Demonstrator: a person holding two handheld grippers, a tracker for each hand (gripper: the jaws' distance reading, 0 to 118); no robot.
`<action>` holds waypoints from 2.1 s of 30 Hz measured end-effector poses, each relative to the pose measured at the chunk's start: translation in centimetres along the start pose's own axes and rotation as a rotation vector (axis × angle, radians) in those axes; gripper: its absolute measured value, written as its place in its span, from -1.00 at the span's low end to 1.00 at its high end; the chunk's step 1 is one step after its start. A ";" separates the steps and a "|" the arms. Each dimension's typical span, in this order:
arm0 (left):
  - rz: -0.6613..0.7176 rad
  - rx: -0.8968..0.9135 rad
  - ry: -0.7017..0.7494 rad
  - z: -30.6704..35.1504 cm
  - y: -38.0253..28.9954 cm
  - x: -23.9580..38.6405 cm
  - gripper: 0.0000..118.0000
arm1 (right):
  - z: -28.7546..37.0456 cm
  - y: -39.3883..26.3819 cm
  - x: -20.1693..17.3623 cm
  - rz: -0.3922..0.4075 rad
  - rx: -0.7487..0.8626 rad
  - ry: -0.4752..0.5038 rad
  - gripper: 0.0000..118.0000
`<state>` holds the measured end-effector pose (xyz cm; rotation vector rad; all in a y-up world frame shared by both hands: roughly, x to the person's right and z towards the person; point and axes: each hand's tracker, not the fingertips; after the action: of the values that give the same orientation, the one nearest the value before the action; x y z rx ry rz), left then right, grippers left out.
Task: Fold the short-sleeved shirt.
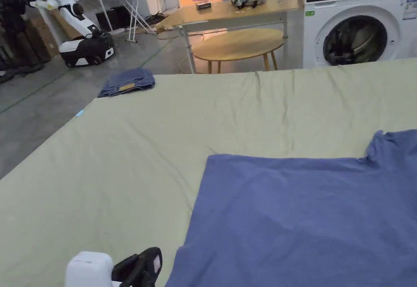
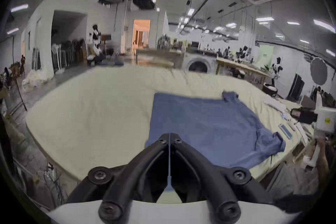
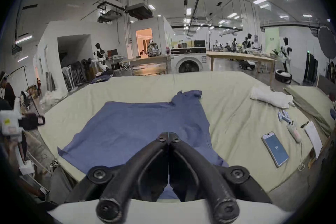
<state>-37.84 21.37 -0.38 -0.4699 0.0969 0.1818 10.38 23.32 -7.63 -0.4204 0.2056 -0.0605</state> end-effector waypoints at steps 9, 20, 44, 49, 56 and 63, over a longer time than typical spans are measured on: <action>0.020 -0.308 0.042 -6.8 -7.3 -4.0 -0.19 | 0.1 -2.0 2.5 -0.078 -0.095 -0.037 -1.00; -0.075 -0.386 0.121 -8.9 -8.8 -0.2 -0.99 | 1.8 -3.4 5.5 -0.154 -0.137 -0.180 -0.95; 0.012 -0.136 0.037 -6.7 2.2 0.0 -0.99 | -6.1 -2.7 8.0 -0.224 -0.245 -0.152 -0.84; 0.066 -0.147 -0.041 -16.2 8.1 -0.8 -0.99 | -17.1 3.3 10.2 -0.184 -0.268 -0.122 -0.84; 0.069 -0.288 -0.008 -26.6 8.7 -1.3 -0.99 | -28.9 5.6 10.9 -0.156 -0.326 -0.123 -0.83; 0.097 -0.199 -0.090 -24.6 8.1 -2.6 -0.15 | -29.1 5.5 12.0 -0.060 -0.300 -0.146 -0.13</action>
<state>-43.24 16.84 -25.41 -0.6547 0.0136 0.3091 16.11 15.54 -38.07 -0.7277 0.0575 -0.0582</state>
